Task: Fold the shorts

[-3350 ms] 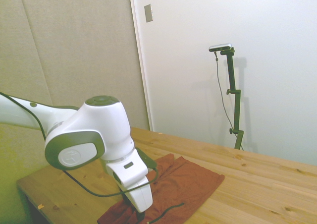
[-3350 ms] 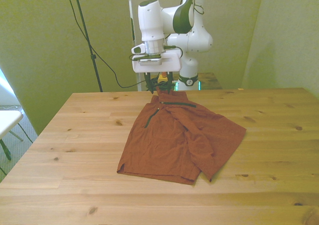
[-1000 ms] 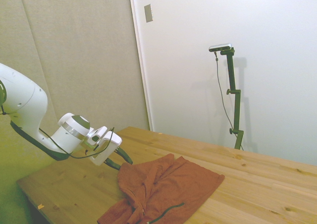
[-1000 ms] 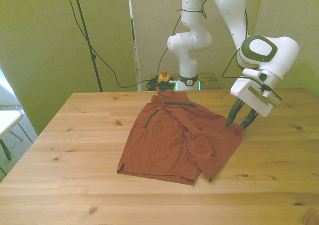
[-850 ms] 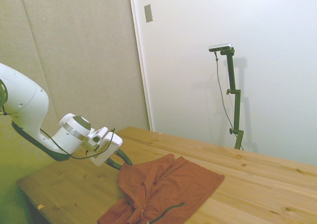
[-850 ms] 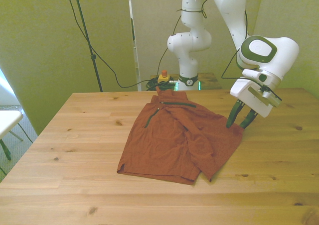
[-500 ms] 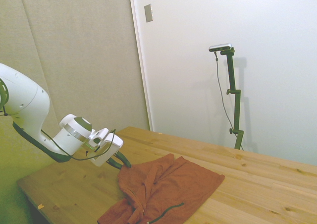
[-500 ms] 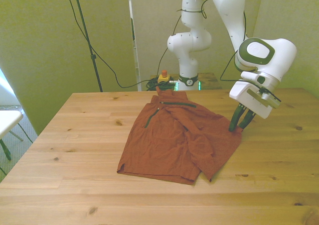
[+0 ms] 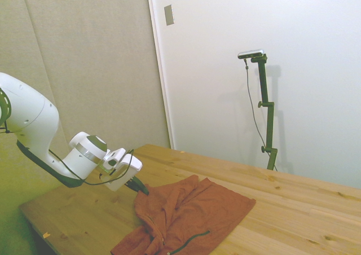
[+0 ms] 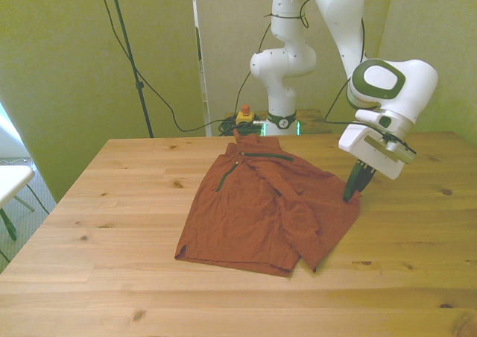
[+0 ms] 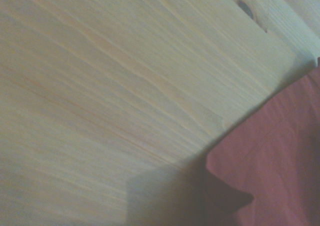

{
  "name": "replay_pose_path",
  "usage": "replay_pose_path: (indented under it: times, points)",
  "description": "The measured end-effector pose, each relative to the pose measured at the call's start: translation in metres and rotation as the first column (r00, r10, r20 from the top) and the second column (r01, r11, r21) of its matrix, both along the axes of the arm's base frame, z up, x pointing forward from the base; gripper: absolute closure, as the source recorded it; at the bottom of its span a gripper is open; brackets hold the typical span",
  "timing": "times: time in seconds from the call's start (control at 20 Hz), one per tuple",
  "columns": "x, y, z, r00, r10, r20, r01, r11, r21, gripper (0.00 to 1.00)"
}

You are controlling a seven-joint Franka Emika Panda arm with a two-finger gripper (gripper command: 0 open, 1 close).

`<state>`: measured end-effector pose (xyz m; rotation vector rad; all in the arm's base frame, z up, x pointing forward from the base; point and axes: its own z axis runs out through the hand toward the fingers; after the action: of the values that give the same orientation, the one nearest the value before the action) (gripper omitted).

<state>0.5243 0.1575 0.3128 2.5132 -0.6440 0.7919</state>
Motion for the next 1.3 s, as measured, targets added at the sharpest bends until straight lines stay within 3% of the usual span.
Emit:
replay_pose_path:
  times: [0.15, 0.3, 0.5, 0.65, 0.85, 1.3]
  points:
    - [0.003, -0.007, 0.014, 0.999, -0.014, 0.029, 0.013, 1.0, 0.013, 1.0]
    - [0.009, -0.029, 0.044, 0.995, -0.068, 0.079, 0.064, 0.997, 0.047, 1.0]
    - [0.032, -0.121, 0.1, 0.97, -0.193, 0.151, 0.182, 0.98, 0.078, 1.0]
    - [0.045, -0.196, 0.126, 0.952, -0.26, 0.161, 0.244, 0.963, 0.11, 1.0]
    - [0.057, -0.252, 0.137, 0.936, -0.312, 0.163, 0.293, 0.947, 0.131, 1.0]
    - [0.12, -0.333, 0.148, 0.896, -0.422, 0.136, 0.382, 0.891, 0.246, 1.0]
